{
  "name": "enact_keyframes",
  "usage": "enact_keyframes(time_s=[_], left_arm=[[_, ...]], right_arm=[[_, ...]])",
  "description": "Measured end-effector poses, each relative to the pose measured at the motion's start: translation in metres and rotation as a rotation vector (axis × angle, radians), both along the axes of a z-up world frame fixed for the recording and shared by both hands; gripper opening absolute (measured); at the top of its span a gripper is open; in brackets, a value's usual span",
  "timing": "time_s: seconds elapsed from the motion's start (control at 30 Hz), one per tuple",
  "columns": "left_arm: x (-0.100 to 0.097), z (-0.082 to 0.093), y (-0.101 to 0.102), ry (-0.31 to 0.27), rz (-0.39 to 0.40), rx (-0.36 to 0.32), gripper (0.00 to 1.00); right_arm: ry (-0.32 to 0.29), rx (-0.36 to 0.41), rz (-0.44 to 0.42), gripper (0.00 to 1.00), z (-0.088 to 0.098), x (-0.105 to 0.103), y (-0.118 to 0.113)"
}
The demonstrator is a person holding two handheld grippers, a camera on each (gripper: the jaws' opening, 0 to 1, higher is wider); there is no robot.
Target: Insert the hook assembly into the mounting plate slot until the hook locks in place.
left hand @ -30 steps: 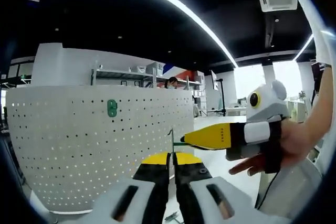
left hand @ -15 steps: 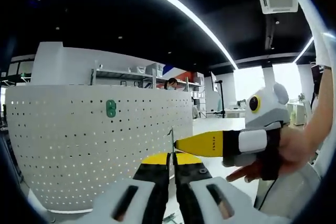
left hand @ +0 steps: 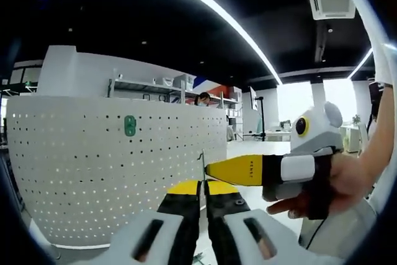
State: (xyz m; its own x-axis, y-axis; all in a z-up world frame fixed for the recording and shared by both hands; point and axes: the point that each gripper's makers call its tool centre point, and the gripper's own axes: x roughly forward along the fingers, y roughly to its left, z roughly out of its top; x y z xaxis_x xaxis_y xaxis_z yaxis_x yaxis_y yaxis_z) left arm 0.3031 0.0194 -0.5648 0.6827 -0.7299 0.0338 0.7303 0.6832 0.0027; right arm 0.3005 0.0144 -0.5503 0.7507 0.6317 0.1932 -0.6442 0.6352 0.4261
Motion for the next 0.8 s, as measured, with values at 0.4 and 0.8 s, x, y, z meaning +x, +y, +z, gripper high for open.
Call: enact_keyframes(time_s=[0.4, 0.8], left_arm=[[0.001, -0.004, 0.0, 0.001, 0.001, 0.034, 0.04], [0.004, -0.02, 0.006, 0.073, 0.026, 0.057, 0.37]], right_arm=[[0.021, -0.011, 0.016, 0.0, -0.003, 0.001, 0.002], [0.036, -0.004, 0.018, 0.0, -0.005, 0.001, 0.001]])
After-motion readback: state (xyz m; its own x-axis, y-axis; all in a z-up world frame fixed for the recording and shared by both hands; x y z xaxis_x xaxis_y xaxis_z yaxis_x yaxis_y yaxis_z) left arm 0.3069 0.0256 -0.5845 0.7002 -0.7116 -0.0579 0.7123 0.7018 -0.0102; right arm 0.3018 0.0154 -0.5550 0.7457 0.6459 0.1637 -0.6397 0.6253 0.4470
